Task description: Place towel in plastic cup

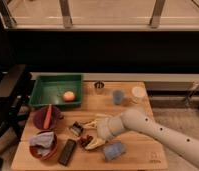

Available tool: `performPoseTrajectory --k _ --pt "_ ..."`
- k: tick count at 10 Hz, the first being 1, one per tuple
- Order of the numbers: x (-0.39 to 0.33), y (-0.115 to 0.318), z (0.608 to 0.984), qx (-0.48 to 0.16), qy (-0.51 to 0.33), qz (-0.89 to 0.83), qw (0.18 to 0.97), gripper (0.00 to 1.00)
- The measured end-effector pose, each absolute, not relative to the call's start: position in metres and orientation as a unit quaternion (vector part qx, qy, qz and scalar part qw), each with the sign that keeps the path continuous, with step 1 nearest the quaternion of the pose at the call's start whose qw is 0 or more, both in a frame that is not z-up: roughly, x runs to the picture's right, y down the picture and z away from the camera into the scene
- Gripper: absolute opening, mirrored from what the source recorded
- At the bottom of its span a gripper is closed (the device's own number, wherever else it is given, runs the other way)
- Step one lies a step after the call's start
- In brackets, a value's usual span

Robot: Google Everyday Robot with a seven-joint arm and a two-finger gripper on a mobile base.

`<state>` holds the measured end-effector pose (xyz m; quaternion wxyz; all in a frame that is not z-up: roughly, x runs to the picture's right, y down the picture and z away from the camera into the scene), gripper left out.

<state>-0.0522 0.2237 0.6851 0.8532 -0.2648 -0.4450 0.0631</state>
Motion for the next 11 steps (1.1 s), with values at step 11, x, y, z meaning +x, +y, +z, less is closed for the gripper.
performPoseTrajectory --k 11 --pt "-0.111 0.211 0.659 -0.244 -0.497 0.009 0.833 0.65"
